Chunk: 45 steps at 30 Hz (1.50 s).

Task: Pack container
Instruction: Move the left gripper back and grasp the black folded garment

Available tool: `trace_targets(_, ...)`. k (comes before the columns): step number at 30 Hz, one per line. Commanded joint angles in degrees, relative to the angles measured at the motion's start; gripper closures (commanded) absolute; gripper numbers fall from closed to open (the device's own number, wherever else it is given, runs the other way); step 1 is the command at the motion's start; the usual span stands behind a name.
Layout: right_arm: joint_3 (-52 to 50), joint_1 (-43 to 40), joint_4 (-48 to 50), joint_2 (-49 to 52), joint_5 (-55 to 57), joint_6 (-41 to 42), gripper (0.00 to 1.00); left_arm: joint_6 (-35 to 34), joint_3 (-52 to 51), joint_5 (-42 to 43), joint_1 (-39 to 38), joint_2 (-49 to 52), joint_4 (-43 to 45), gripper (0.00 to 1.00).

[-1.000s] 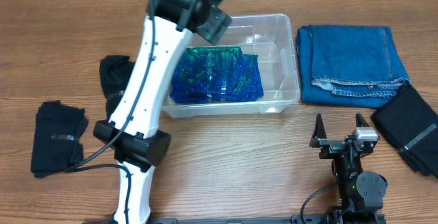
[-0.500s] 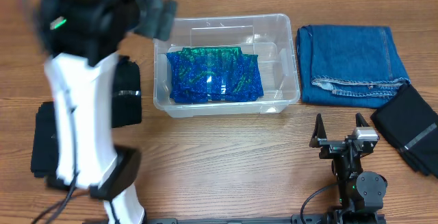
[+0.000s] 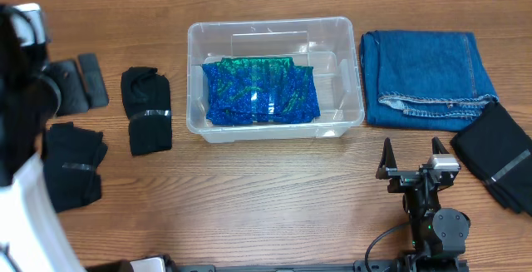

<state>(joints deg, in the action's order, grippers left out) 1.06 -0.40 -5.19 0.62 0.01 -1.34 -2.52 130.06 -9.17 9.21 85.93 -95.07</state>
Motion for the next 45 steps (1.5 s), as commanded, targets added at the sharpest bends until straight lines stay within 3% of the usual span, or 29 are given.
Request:
trace_targets(1,-0.6,-0.3,0.4,-0.5,0.3,-0.2,0.0,-2.8,-10.6,0.4,1.4,1.7,4.1,0.0)
trace_targets(6,-0.6,-0.3,0.4,-0.5,0.3,-0.2,0.0,-5.5,-24.4,0.5,2.8,1.9,12.7,0.0)
trace_targets(12,-0.6,-0.3,0.4,-0.5,0.3,-0.2,0.0,-3.3,-36.7,3.3,3.3,1.9,23.9,0.0)
trace_targets(23,-0.6,-0.3,0.4,-0.5,0.3,-0.2,0.0,0.9,-62.6,9.5,3.2,2.0,59.8,0.0)
trace_targets(28,-0.6,-0.3,0.4,-0.5,0.3,-0.2,0.0,1.5,-67.3,13.9,3.1,5.5,69.4,0.03)
trace_targets(37,-0.6,-0.3,0.4,-0.5,0.3,-0.2,0.0,1.2,-67.3,13.9,3.1,20.3,74.3,0.11)
trace_targets(40,-0.6,-0.3,0.4,-0.5,0.3,-0.2,0.0,1.2,-67.3,14.0,3.1,22.3,75.4,0.16)
trace_targets(42,-0.6,-0.3,0.4,-0.5,0.3,-0.2,0.0,1.2,-67.3,14.4,3.1,22.4,75.9,0.25)
trace_targets(45,-0.6,-0.3,0.4,-0.5,0.3,-0.2,0.0,1.2,-67.3,15.2,3.1,22.4,77.2,0.57)
